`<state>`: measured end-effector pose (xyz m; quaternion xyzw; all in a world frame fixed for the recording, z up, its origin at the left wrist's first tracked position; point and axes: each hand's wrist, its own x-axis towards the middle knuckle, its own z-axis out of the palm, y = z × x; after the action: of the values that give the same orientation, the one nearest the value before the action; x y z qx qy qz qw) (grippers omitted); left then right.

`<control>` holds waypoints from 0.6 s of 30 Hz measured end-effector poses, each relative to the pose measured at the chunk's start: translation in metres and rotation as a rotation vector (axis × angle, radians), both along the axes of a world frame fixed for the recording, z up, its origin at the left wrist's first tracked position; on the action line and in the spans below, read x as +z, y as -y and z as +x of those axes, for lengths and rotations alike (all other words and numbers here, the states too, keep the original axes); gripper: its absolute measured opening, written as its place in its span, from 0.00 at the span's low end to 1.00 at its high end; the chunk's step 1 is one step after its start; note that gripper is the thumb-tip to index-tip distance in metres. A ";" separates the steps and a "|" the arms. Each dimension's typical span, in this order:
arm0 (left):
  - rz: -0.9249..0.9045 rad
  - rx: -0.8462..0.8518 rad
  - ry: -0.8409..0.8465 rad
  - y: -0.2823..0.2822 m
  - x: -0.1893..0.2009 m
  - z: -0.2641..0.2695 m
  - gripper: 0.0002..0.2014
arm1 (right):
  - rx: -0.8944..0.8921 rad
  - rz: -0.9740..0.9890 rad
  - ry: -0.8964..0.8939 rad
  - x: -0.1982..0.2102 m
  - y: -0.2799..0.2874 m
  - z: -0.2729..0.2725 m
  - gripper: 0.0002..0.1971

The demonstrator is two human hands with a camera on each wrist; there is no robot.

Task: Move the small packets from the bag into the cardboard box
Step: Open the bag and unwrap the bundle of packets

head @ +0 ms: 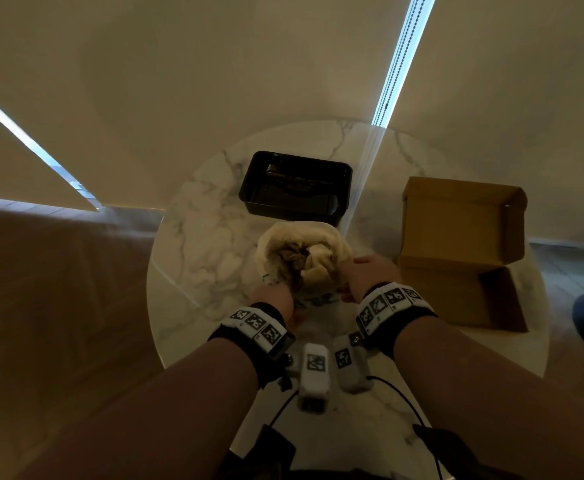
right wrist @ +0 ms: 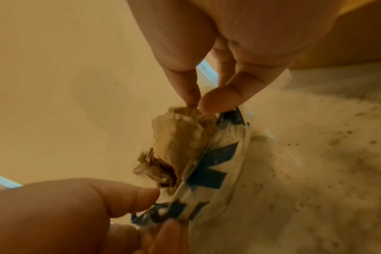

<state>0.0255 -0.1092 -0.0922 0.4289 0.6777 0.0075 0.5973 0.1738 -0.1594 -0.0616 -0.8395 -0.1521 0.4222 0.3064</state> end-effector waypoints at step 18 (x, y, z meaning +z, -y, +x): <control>0.033 -0.050 -0.111 -0.007 -0.009 -0.011 0.20 | 0.723 -0.375 0.452 -0.004 0.007 0.006 0.20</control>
<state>0.0149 -0.1024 -0.1010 0.4553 0.6987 -0.0202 0.5515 0.1797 -0.1664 -0.0657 -0.8445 -0.4191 0.3284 -0.0582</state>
